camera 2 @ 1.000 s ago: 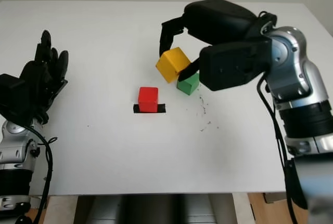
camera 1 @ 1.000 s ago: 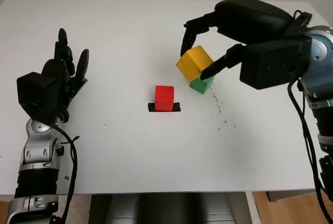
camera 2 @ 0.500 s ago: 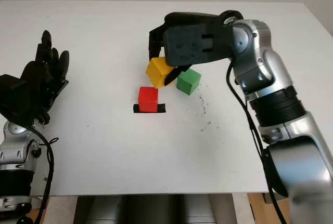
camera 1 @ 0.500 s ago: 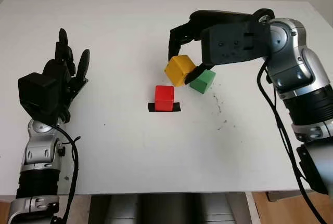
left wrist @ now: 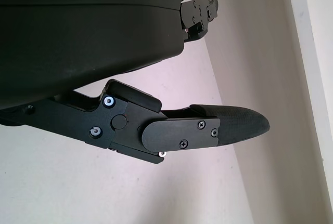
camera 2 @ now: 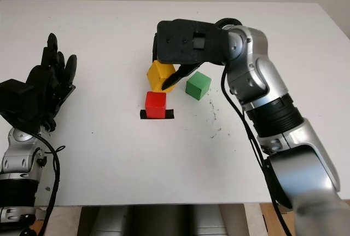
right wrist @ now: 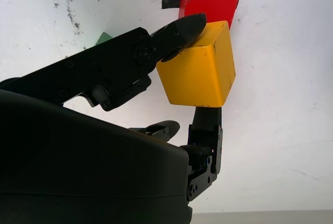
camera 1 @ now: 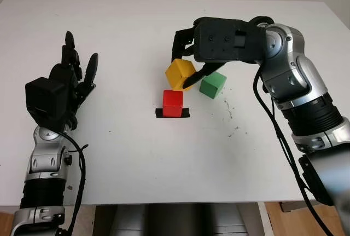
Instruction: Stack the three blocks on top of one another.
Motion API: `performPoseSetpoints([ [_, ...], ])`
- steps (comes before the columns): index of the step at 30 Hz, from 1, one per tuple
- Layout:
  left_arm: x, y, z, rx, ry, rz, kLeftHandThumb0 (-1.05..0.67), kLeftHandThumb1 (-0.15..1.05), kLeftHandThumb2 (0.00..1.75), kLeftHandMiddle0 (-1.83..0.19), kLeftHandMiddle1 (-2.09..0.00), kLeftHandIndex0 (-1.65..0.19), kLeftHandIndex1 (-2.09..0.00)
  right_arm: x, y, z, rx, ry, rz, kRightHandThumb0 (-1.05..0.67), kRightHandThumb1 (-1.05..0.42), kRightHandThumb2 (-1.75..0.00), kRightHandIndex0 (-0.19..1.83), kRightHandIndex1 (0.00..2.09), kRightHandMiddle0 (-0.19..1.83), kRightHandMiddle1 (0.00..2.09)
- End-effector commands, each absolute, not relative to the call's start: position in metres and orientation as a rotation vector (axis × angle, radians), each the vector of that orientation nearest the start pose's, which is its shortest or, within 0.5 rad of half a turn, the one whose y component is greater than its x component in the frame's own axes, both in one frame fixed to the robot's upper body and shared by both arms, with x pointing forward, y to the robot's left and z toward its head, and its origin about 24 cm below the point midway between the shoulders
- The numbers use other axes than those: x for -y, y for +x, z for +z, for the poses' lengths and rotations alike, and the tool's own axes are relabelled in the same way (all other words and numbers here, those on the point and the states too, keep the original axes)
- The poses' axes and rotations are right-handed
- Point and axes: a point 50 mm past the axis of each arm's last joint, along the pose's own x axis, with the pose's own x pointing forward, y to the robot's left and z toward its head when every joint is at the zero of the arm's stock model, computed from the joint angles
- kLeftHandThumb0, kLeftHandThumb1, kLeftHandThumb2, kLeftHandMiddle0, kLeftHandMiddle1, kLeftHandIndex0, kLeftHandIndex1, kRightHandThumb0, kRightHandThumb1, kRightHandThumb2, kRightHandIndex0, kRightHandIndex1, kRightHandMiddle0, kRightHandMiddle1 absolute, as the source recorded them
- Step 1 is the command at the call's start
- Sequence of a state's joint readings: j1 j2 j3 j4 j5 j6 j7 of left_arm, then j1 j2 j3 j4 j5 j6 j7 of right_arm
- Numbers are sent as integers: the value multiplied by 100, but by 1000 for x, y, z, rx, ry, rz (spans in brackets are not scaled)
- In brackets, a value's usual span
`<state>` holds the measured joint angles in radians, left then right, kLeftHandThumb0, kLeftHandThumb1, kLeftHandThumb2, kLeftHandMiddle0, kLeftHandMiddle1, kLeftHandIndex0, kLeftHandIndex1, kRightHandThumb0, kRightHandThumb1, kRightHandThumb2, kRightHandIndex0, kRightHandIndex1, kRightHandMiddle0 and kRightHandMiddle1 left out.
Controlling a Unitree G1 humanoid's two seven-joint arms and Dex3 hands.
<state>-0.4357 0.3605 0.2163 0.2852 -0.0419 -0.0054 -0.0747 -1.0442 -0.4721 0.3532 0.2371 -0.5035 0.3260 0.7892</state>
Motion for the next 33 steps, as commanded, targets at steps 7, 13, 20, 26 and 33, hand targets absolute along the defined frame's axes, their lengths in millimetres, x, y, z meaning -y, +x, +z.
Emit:
performPoseSetpoints([
  [7,-244,331,134,212,232,113,-77,105,47,19,-1,19,-1,95,368,262,-7,-1249,599,-37,-98,-5,31,170,65,209],
  [13,-241,334,133,206,237,113,-79,105,48,19,-3,19,-2,90,367,262,-33,-1261,611,-36,-98,-5,28,206,82,209],
  [20,-238,336,132,219,221,100,-78,105,48,19,-4,19,-3,87,366,262,-36,-1265,645,-36,-99,-6,23,209,61,209],
  [26,-237,336,130,228,211,98,-78,105,46,19,-3,19,-2,85,365,260,-43,-1275,648,-37,-99,-5,24,209,71,209],
  [33,-238,336,129,226,203,97,-77,105,45,19,-3,19,-2,82,365,259,-43,-1283,646,-36,-99,-5,31,209,80,209],
])
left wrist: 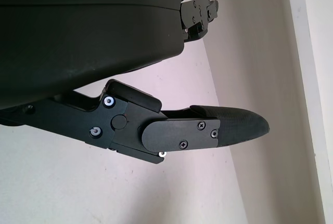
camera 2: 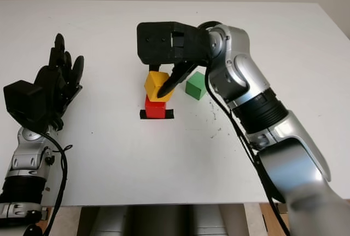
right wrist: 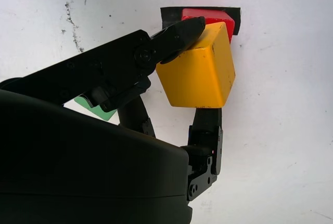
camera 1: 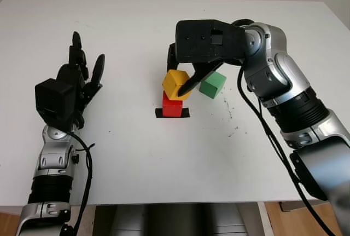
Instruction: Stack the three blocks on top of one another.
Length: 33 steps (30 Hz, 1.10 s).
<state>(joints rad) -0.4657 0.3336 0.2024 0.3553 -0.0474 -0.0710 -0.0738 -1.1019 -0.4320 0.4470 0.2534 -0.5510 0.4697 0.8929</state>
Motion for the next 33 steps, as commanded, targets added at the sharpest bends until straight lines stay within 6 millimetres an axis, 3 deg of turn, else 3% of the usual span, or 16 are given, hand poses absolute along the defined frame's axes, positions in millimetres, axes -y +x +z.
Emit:
performPoseSetpoints([
  [1,-238,336,129,226,203,97,-77,105,45,19,-3,19,-2,82,365,259,-43,-1288,643,-36,-99,-5,28,209,78,209],
  [3,-238,336,129,225,203,96,-77,105,45,19,-3,19,-1,81,364,258,-43,-1292,638,-36,-99,-5,29,209,70,209],
  [5,-237,335,129,225,203,94,-77,105,45,19,-2,19,-1,81,364,258,-43,-1289,638,-36,-99,-5,47,209,70,209],
  [7,-237,335,128,229,204,93,-76,105,45,19,-3,19,-1,81,364,257,-43,-1288,641,-35,-99,-5,52,209,71,209],
  [11,-236,334,127,224,207,96,-77,105,46,19,-3,19,-2,81,364,256,-17,-1316,655,-37,-100,-6,46,209,71,209],
  [13,-236,334,127,217,205,95,-77,105,46,19,-3,19,-1,81,364,255,-13,-1319,659,-38,-100,-6,34,209,69,209],
  [19,-236,333,125,208,199,96,-77,105,46,19,-2,19,-2,80,364,253,-14,-1332,654,-39,-101,-5,34,209,74,209],
  [20,-236,334,125,205,197,95,-77,105,46,19,-2,19,-2,80,364,253,-14,-1336,652,-40,-100,-5,16,209,72,209],
  [25,-236,333,124,205,188,97,-77,105,46,19,-2,19,-2,79,363,251,16,-1377,647,-41,-99,-5,10,209,64,209],
  [26,-236,333,124,205,189,96,-77,105,46,19,-2,19,-2,79,363,251,25,-1397,648,-41,-99,-5,1,189,54,207],
  [28,-236,333,124,204,190,94,-78,105,46,19,-2,19,-2,79,362,251,35,-1416,651,-41,-99,-5,3,137,37,194],
  [30,-236,333,124,204,193,93,-77,105,46,19,-2,19,-2,79,361,250,62,-1436,651,-41,-98,-5,7,127,32,189],
  [33,-236,333,124,205,190,91,-76,105,46,19,-1,19,-1,79,360,249,91,-1448,652,-42,-98,-5,7,136,27,176],
])
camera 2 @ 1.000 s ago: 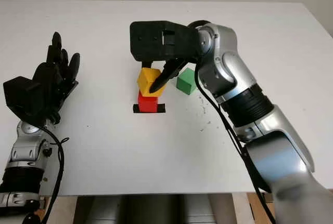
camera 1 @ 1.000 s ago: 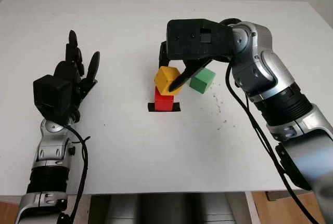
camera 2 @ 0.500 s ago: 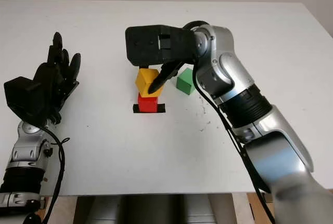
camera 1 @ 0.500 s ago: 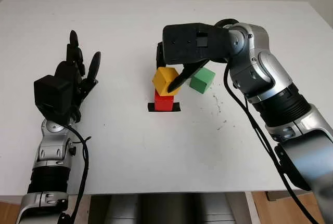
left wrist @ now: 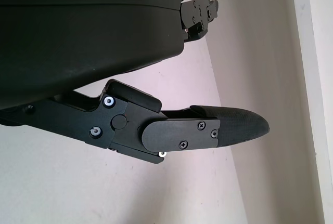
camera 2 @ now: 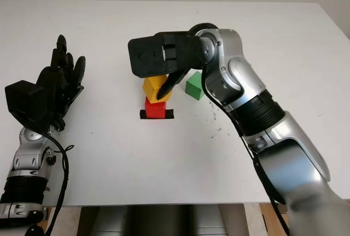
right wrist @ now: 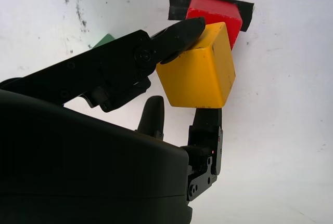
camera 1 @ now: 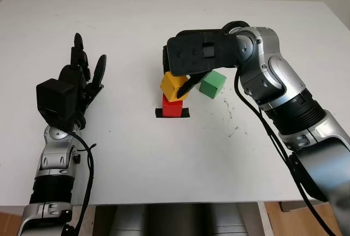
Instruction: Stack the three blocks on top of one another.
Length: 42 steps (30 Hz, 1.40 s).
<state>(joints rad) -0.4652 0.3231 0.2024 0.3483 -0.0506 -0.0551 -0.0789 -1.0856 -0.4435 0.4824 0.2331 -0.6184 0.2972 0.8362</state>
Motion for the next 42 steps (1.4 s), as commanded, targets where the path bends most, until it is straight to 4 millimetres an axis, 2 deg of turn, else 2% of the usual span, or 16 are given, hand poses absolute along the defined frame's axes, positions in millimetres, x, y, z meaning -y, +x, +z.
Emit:
performPoseSetpoints([
  [1,-236,333,124,204,187,91,-75,105,46,19,-1,19,-1,79,360,249,91,-1445,655,-42,-98,-5,4,136,27,174],
  [3,-236,333,123,204,187,91,-76,105,45,19,-3,19,-1,79,360,248,86,-1445,658,-42,-99,-5,5,106,26,175],
  [6,-235,332,123,204,191,86,-77,105,45,19,-3,19,-1,80,360,246,82,-1451,669,-42,-101,-5,19,57,25,177],
  [8,-235,332,123,205,189,84,-77,105,45,19,-2,19,-1,79,360,246,83,-1453,676,-43,-101,-5,24,50,25,177],
  [20,-235,332,123,207,171,84,-76,105,44,19,-3,19,-1,81,362,244,98,-1420,698,-44,-101,-6,28,53,25,176],
  [24,-234,332,123,208,170,85,-78,105,43,19,-4,19,-2,80,362,243,115,-1413,699,-44,-100,-5,24,74,27,173],
  [27,-234,332,122,208,175,88,-75,105,44,19,-4,19,-2,80,363,244,117,-1411,696,-45,-101,-5,19,80,27,169],
  [37,-234,332,121,203,174,93,-77,105,44,19,-4,19,-3,80,364,244,132,-1415,699,-46,-102,-6,17,81,26,167],
  [42,-234,331,121,201,178,95,-77,105,44,19,-3,19,-2,79,364,244,107,-1413,685,-47,-101,-5,10,71,22,159],
])
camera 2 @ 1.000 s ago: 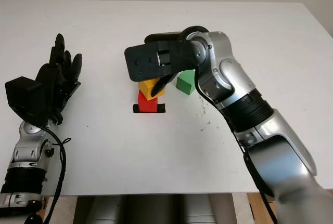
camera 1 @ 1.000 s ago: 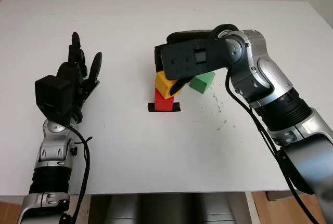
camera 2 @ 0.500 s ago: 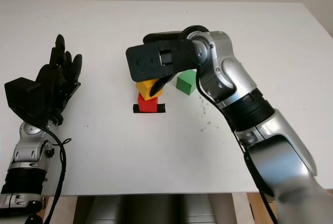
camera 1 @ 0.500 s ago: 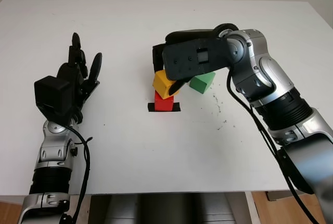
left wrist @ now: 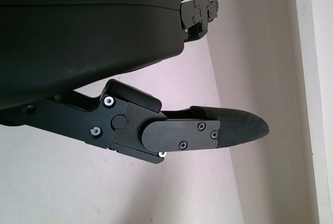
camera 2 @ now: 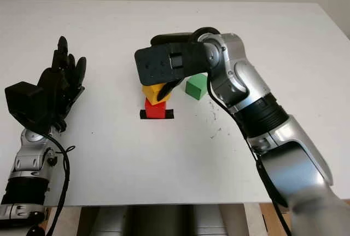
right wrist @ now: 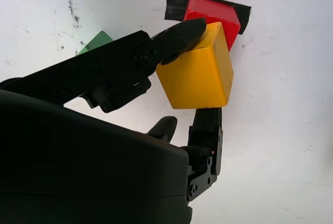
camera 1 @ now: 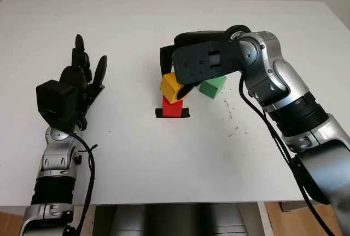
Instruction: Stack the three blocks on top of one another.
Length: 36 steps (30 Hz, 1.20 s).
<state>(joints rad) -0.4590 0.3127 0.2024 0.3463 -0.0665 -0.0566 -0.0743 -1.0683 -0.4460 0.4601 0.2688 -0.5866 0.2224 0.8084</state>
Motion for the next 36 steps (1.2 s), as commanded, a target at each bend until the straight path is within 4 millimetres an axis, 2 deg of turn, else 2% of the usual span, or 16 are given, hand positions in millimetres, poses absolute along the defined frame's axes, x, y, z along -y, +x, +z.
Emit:
performPoseSetpoints([
  [1,-234,331,121,202,181,95,-77,105,44,19,-4,19,-3,79,364,244,103,-1415,683,-48,-101,-5,10,66,23,155],
  [2,-234,331,121,202,183,94,-76,105,45,19,-4,19,-3,79,364,244,102,-1412,679,-49,-100,-5,11,63,24,153],
  [6,-234,332,121,203,178,94,-76,105,44,19,-4,19,-2,79,363,244,102,-1395,678,-57,-95,-5,10,34,11,111],
  [9,-234,332,120,206,180,95,-77,105,44,19,-5,19,-3,79,363,245,118,-1376,691,-60,-93,-5,10,25,8,93],
  [13,-234,332,120,204,182,97,-77,105,44,19,-5,19,-3,80,361,245,149,-1381,705,-64,-93,-5,15,25,3,88],
  [17,-234,333,121,204,181,94,-78,105,44,19,-4,19,-3,80,362,246,144,-1388,707,-67,-94,-6,11,23,-3,81],
  [24,-233,333,121,207,177,97,-78,105,43,19,-5,19,-3,80,362,250,158,-1366,716,-73,-94,-5,9,17,-1,59],
  [29,-234,333,122,208,190,92,-78,105,44,19,-4,19,-3,85,361,268,165,-1324,713,-79,-96,-6,1,8,-2,34],
  [36,-237,333,122,205,191,89,-76,105,45,19,-2,19,0,115,364,314,185,-1210,518,-84,-98,-6,-3,5,-3,25],
])
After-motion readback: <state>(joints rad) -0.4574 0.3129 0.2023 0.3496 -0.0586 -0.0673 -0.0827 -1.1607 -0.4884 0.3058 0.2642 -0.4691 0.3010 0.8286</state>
